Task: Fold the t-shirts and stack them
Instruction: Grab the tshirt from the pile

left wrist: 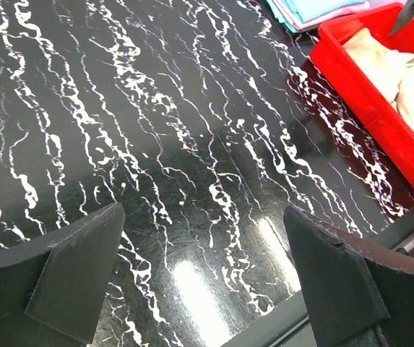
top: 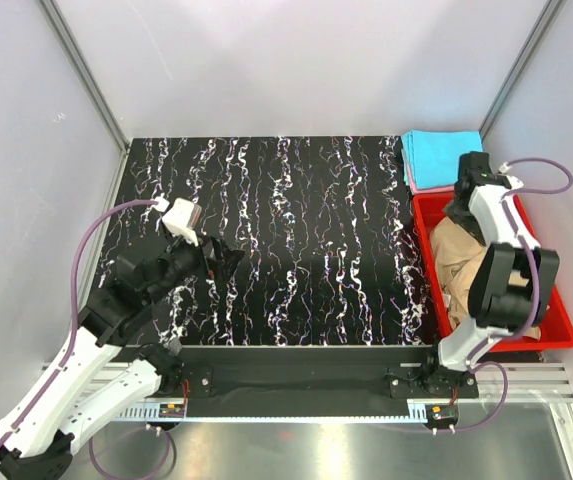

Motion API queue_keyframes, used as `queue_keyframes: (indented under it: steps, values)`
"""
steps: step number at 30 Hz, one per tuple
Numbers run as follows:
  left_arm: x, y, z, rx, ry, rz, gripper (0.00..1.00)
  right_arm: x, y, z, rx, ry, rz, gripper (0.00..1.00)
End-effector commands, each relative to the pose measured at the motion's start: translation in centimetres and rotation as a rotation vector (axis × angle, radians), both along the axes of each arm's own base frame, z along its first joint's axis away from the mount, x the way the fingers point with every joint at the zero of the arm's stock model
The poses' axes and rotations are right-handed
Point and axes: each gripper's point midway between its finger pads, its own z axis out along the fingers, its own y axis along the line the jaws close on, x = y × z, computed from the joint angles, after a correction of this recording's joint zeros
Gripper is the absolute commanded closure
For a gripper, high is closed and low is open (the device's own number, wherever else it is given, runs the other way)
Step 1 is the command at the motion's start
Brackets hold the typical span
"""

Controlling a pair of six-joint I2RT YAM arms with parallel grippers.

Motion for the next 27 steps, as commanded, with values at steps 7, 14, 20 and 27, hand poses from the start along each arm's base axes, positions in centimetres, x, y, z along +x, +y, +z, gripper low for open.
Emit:
queue_keyframes:
  steps: [7, 14, 20, 27]
  values:
    - [0.1, -2.0, -0.6, -0.047, 0.047, -0.063, 0.01, -3.3, -4.5, -5.0, 0.103, 0.015, -0.203, 0.1]
    - [0.9, -2.3, -0.9, -0.041, 0.073, -0.042, 0.0, -4.0, -6.5, -7.2, 0.094, 0.073, -0.21, 0.08]
    - [1.6, -0.7, -0.7, -0.019, 0.04, 0.044, 0.0, -3.2, -7.4, -10.9, 0.176, 0.111, -0.178, 0.33]
    - [1.3, -0.6, 1.2, -0.049, 0.053, 0.058, 0.07, -1.4, -7.2, -2.5, 0.187, -0.032, -0.107, 1.0]
